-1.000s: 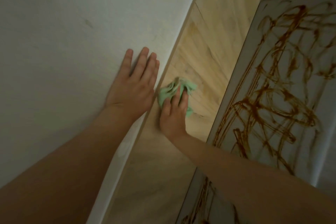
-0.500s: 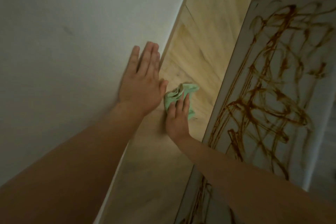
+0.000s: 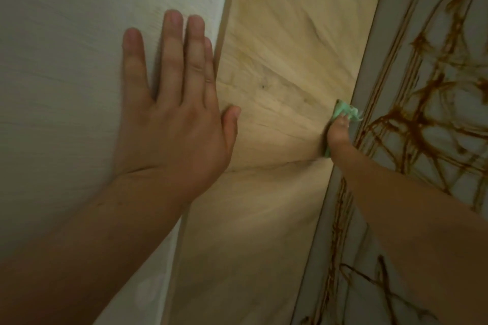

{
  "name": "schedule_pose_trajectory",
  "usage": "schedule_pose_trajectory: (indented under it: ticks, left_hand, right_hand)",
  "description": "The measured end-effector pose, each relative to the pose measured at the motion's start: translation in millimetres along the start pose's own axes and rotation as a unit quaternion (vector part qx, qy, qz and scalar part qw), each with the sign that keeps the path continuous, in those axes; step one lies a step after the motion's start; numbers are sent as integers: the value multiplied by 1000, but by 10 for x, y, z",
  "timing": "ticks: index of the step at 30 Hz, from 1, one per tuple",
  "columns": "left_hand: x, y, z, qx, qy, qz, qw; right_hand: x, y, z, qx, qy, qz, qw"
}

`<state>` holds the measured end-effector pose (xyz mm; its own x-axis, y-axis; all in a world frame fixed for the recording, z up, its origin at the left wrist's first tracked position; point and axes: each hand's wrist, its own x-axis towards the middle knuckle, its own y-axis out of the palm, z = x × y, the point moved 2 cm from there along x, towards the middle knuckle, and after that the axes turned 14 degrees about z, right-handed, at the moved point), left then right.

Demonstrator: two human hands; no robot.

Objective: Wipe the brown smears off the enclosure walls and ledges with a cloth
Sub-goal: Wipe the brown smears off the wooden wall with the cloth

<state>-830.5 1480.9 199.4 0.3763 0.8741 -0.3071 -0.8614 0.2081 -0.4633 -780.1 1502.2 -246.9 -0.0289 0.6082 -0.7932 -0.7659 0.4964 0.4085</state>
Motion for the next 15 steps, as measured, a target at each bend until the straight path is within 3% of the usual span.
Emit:
schedule_pose_trajectory:
  ticks: [9,15]
  left_hand:
    - [-25,-72,-4,-1,2,-5,1000]
    - [-31,-127,19,-4,-4,-14,1000]
  right_hand:
    - [-528,192,-763,49,85,-4,995]
    - [-2318,1012,-86,-57,-108,56,991]
